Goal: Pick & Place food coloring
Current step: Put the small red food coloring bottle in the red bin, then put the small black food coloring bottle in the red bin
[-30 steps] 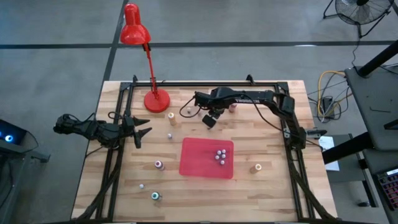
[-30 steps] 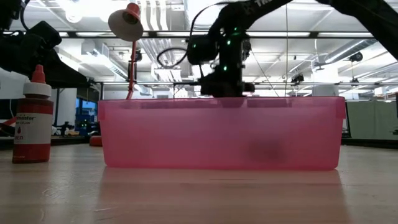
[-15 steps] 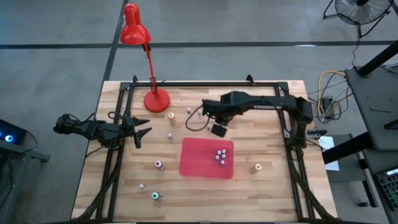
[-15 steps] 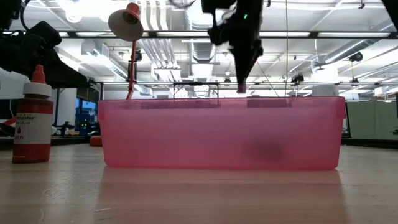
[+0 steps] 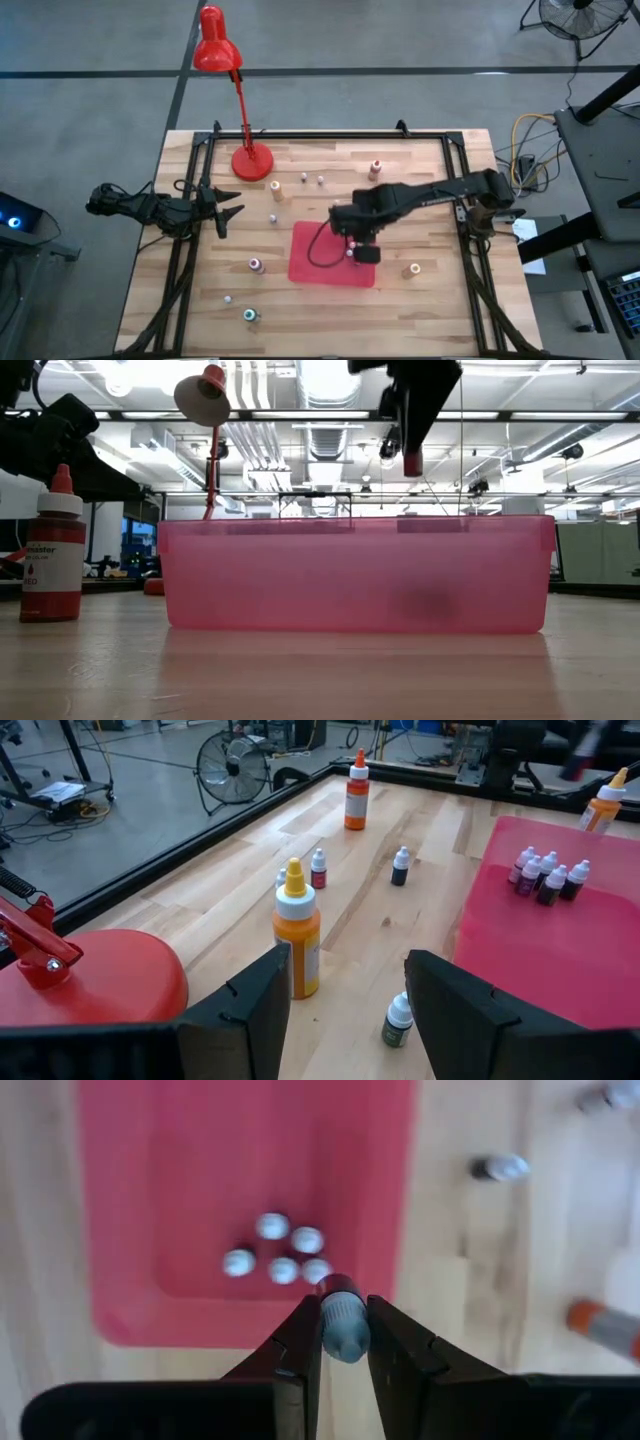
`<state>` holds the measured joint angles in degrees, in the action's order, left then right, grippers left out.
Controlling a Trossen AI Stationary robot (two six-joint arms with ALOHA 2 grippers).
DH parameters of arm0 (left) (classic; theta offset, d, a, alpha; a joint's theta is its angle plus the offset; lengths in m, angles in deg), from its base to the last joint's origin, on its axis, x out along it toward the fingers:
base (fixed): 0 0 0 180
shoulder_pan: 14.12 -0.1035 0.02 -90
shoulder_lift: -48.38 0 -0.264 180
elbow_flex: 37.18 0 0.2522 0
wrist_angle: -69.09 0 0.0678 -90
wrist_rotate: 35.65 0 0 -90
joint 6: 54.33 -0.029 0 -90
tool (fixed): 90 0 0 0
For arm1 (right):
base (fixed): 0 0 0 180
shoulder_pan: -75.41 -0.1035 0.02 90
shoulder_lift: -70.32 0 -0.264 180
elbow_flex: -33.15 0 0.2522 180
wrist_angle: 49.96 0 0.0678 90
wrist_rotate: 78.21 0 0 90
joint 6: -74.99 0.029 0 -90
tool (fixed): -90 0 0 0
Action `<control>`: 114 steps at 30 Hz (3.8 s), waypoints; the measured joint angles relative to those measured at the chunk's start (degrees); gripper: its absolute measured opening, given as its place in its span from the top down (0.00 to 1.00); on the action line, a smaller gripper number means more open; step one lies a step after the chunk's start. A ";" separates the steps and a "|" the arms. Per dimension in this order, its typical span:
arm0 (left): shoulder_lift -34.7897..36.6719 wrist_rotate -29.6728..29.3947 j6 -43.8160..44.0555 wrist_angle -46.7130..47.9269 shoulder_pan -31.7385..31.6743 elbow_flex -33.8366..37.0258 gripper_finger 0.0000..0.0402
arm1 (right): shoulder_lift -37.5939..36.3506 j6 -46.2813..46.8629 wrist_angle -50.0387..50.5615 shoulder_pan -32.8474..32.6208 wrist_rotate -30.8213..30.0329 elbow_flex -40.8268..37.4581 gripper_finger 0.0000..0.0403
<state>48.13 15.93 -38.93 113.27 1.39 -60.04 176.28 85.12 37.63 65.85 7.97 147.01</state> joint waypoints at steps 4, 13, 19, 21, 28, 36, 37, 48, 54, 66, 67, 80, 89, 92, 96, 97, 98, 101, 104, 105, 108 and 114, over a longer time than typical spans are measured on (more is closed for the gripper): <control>0.00 0.00 -0.02 0.01 0.01 0.00 0.58 | 0.01 -6.61 -2.52 -3.83 0.00 0.00 0.87; 0.00 0.00 -0.01 0.00 0.01 0.00 0.58 | 2.70 -15.20 -11.60 -7.74 1.03 -0.16 0.87; -0.37 0.00 -0.02 0.00 0.00 0.00 0.58 | 7.18 -15.79 -10.37 -7.70 2.45 -0.26 0.87; -0.37 -0.04 -0.02 0.00 0.02 0.01 0.58 | 8.27 -16.78 -10.47 -7.69 2.45 -0.24 0.87; -0.39 -0.02 0.00 0.00 0.02 0.00 0.58 | 9.98 -18.76 -12.41 -7.68 2.45 -1.71 0.87; -0.76 -0.02 -0.02 0.00 0.00 0.00 0.58 | 10.14 -19.16 -17.89 -7.27 2.39 -8.54 0.87; -0.76 0.00 -0.02 0.00 0.02 0.01 0.58 | 10.14 -19.15 -18.19 -7.12 2.37 -9.35 0.87; -0.76 0.00 0.00 0.00 0.02 0.00 0.58 | 10.14 -18.96 -25.08 -6.27 2.12 -14.07 0.87; -0.76 0.00 -0.01 0.01 0.02 0.00 0.58 | 9.99 -18.95 -26.30 -6.27 2.15 -16.47 0.87; -0.76 0.00 -0.01 0.00 0.00 0.01 0.58 | 9.99 -16.69 -26.10 -6.29 0.85 -16.50 0.80; -0.76 0.00 0.00 0.00 0.02 0.01 0.58 | 10.01 -16.52 -26.03 -6.29 0.81 -16.42 0.79; -0.76 0.00 -0.01 0.00 0.01 0.00 0.58 | 9.38 -16.09 -21.26 -6.29 0.79 -16.20 0.65; -0.76 0.00 -0.02 0.00 0.01 0.00 0.58 | 6.84 -16.09 -21.31 -6.29 0.74 -16.11 0.63; -0.76 0.00 -0.01 0.00 0.01 0.02 0.58 | 5.87 -16.09 -21.26 -6.29 0.72 -16.11 0.63; -0.75 0.00 -0.02 0.00 0.01 0.00 0.58 | 4.46 -16.14 -19.87 -6.29 0.62 -14.95 0.64; -0.74 0.00 -0.02 0.00 0.02 0.02 0.58 | 4.07 -16.11 -19.66 -6.27 0.50 -14.61 0.64; -0.74 0.00 0.00 0.00 0.02 0.00 0.58 | 3.74 -16.13 -19.26 -6.27 -0.05 -14.16 0.63; -0.76 0.00 0.00 0.00 0.02 0.00 0.58 | 2.38 -16.11 -18.44 -6.29 -2.64 -12.42 0.62; -0.75 0.00 -0.02 0.01 0.00 0.00 0.58 | 1.68 -14.57 -17.31 -6.27 -3.87 -10.10 0.62; -0.76 -0.01 -0.02 0.00 0.02 0.00 0.58 | 1.57 -14.15 -16.88 -6.27 -3.86 -9.31 0.61; -0.76 0.00 0.00 0.00 0.01 0.00 0.58 | 1.08 -13.22 -15.50 -6.27 -3.82 -6.82 0.61; -0.79 -0.02 0.00 0.00 0.02 0.02 0.58 | -0.14 -12.67 -10.87 -6.27 -3.69 -1.10 0.62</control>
<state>47.35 15.91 -38.93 113.27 1.41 -60.02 176.14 72.45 26.76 59.58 4.28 145.91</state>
